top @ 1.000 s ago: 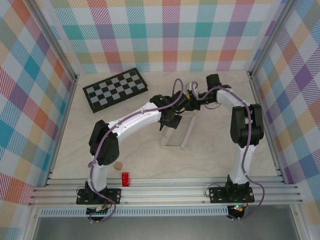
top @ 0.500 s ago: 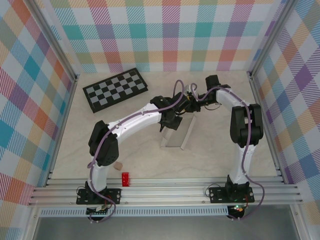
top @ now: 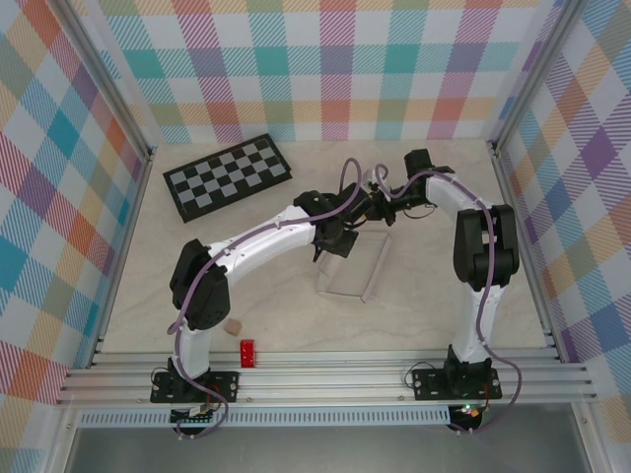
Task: Fold the paper box
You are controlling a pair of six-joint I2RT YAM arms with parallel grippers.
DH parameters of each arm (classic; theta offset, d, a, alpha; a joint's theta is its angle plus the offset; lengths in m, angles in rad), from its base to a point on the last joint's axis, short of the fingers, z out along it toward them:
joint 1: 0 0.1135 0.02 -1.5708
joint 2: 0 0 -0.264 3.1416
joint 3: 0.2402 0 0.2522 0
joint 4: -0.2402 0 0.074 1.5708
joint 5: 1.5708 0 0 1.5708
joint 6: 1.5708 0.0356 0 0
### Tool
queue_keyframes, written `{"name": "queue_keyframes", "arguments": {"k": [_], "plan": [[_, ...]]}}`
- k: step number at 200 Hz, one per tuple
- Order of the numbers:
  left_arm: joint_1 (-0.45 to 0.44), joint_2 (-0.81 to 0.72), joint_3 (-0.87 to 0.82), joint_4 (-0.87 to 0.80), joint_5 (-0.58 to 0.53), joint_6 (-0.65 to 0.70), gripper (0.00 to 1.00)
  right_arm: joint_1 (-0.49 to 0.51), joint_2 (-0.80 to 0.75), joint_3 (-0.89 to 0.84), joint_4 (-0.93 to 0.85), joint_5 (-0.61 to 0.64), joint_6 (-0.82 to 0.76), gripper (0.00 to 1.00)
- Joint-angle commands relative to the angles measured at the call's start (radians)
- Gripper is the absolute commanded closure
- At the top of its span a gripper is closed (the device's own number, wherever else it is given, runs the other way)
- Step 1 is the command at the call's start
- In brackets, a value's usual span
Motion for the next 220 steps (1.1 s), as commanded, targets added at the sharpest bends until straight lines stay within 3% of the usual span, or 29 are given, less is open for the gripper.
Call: {"name": "queue_keyframes", "arguments": {"k": [1, 42, 119, 140, 167, 188, 205, 220], "plan": [[-0.011, -0.027, 0.009, 0.009, -0.018, -0.006, 1.00, 0.021, -0.041, -0.021, 0.019, -0.040, 0.050, 1.00], [-0.012, -0.024, 0.006, 0.015, -0.026, -0.019, 1.00, 0.071, -0.140, -0.179, 0.291, 0.043, 0.359, 1.00], [-0.013, -0.036, 0.003, 0.015, -0.064, -0.002, 1.00, 0.105, -0.276, -0.348, 0.595, 0.145, 0.822, 1.00], [-0.005, -0.035, 0.022, 0.012, -0.075, 0.016, 1.00, 0.105, -0.312, -0.383, 0.621, 0.193, 0.933, 1.00], [0.039, -0.038, 0.056, 0.002, -0.072, 0.047, 1.00, 0.105, -0.356, -0.423, 0.593, 0.296, 0.949, 1.00], [0.077, -0.081, 0.060, 0.017, -0.049, 0.050, 0.74, 0.105, -0.391, -0.462, 0.575, 0.361, 0.919, 1.00], [0.091, -0.144, 0.035, 0.046, -0.047, 0.043, 0.63, 0.105, -0.415, -0.485, 0.554, 0.412, 0.904, 1.00], [0.105, -0.214, -0.008, 0.062, -0.051, 0.021, 0.61, 0.106, -0.435, -0.493, 0.526, 0.446, 0.910, 1.00]]}}
